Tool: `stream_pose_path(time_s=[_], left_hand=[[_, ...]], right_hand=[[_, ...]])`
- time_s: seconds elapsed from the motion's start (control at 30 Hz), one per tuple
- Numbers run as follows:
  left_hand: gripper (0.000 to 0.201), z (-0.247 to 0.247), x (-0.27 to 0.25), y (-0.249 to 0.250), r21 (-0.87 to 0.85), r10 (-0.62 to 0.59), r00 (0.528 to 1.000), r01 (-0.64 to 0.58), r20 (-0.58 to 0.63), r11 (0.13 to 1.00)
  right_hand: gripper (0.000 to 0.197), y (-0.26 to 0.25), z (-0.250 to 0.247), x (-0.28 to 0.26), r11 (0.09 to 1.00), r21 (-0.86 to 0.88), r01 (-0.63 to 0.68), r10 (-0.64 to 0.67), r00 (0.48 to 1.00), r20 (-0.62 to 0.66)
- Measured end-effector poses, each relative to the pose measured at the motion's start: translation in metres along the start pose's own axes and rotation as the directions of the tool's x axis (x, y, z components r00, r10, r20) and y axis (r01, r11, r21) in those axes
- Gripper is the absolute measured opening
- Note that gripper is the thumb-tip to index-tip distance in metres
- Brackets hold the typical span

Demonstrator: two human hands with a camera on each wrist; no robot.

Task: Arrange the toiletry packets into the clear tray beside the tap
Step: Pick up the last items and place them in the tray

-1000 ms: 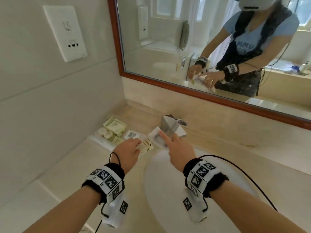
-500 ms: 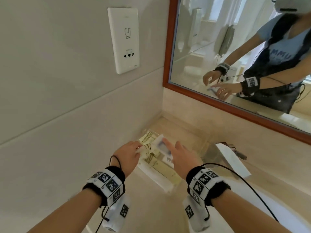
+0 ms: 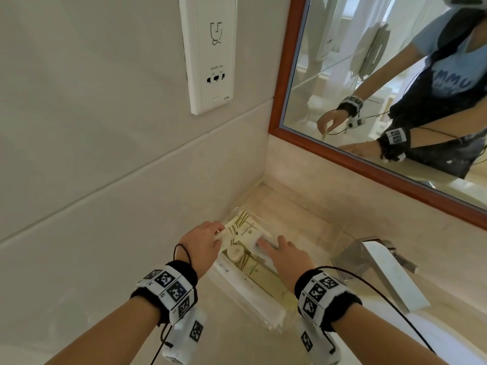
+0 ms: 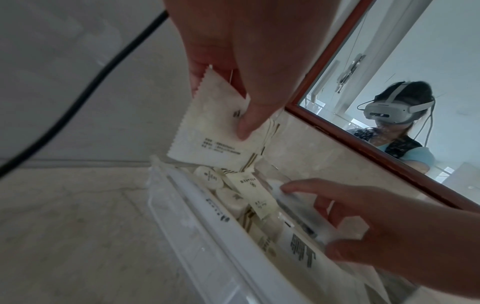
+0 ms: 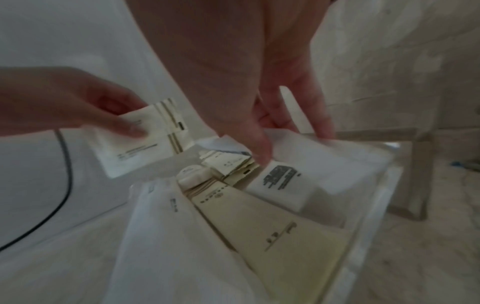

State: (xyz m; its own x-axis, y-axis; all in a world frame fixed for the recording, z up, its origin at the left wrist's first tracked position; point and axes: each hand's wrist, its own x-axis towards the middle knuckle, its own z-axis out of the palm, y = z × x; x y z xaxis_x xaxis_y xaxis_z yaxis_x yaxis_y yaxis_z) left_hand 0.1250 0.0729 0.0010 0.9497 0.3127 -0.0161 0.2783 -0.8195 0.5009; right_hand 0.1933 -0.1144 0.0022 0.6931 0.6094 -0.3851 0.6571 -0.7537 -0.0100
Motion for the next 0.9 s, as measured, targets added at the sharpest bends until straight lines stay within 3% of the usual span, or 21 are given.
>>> stream_pose_path(time_s=[0.2, 0.37, 0.6, 0.9], left_hand=[[0.026, 0.005, 0.01, 0.006, -0.004, -0.001, 1.0, 0.001, 0.001, 1.0], [0.029, 0.011, 0.013, 0.01, -0.021, 0.008, 1.0, -0.008, 0.008, 1.0], [0.028, 0.015, 0.014, 0.004, -0.027, 0.019, 1.0, -0.019, 0.006, 0.999], [0.02, 0.024, 0.019, 0.007, -0.094, 0.076, 0.996, -0.08, -0.045, 0.992]], right_hand=[[0.085, -0.009, 0.007, 0.001, 0.991, -0.13, -0.028, 0.032, 0.999, 0.023], [0.068, -0.007, 0.017, -0.002, 0.989, -0.141, -0.053, 0.06, 0.997, 0.045], [0.065, -0.008, 0.014, 0.002, 0.973, -0.221, -0.071, 0.08, 0.996, 0.036], [0.051, -0.005, 0.015, -0.002, 0.993, -0.114, -0.005, 0.013, 0.998, 0.065]])
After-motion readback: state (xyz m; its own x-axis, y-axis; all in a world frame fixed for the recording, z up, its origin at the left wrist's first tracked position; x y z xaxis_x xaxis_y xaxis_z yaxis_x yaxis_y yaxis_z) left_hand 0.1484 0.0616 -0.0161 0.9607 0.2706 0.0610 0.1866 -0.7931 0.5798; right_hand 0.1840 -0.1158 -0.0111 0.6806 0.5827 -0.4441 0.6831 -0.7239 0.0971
